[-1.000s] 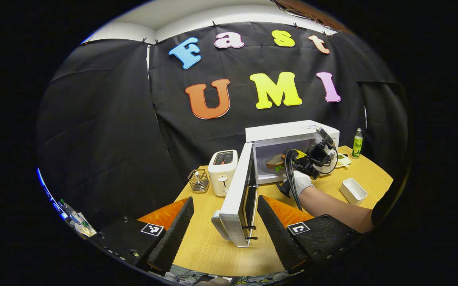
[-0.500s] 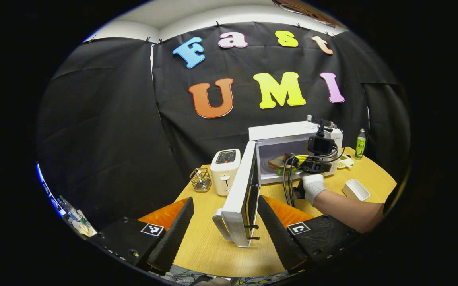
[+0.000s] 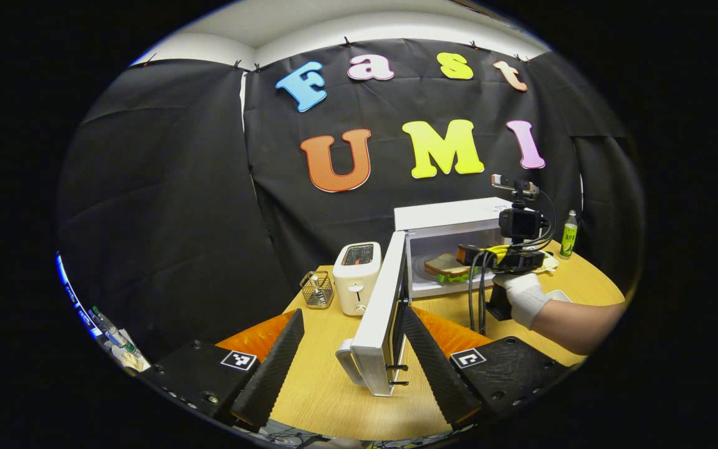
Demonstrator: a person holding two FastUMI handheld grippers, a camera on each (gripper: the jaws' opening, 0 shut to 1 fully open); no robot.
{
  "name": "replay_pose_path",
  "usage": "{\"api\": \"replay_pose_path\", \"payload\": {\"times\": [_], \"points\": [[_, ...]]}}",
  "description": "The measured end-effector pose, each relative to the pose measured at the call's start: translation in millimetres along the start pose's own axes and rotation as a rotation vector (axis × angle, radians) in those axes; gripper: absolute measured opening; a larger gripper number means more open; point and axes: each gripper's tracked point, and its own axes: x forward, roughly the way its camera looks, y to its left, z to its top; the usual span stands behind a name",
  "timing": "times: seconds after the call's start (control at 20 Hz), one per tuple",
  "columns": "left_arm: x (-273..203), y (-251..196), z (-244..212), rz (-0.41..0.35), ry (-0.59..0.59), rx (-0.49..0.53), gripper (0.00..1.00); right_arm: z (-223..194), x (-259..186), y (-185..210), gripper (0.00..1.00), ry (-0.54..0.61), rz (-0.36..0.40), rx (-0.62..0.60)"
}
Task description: Open the microwave oven with the left hand, put the food in, and close the microwave oven.
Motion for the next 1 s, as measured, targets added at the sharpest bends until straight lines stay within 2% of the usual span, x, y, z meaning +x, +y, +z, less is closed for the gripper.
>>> {"api": "replay_pose_path", "payload": {"times": [0.3,0.35,0.4,0.45,0.6,0.65,1.0], "points": [[0.0,12.7,12.3,0.012,-0.029,0.011,0.97,47.8,-72.0,-11.4,0.91,-0.011,0.084,-0.113],[-0.4,16.1,14.4,0.016,-0.038,0.01,0.97,54.3,-86.4,-17.4,0.99,-0.007,0.092,-0.127],[-0.4,19.6,16.9,0.022,-0.046,0.007,0.97,64.1,-101.3,-25.0,0.91,-0.013,0.095,-0.141],[-1.5,23.7,17.4,0.022,-0.05,0.003,0.96,74.1,-115.2,-33.6,0.92,-0.02,0.094,-0.154],[-2.7,27.7,18.5,0.018,-0.058,-0.014,0.97,107.3,-156.4,-66.4,0.92,-0.058,0.065,-0.174],[-0.3,28.2,19.9,0.017,-0.062,-0.015,0.97,118.9,-169.1,-76.4,0.99,-0.071,0.056,-0.184],[4.4,24.4,25.2,0.003,-0.097,-0.008,0.97,170.8,-251.5,-143.8,0.99,-0.147,-0.015,-0.25]]}}
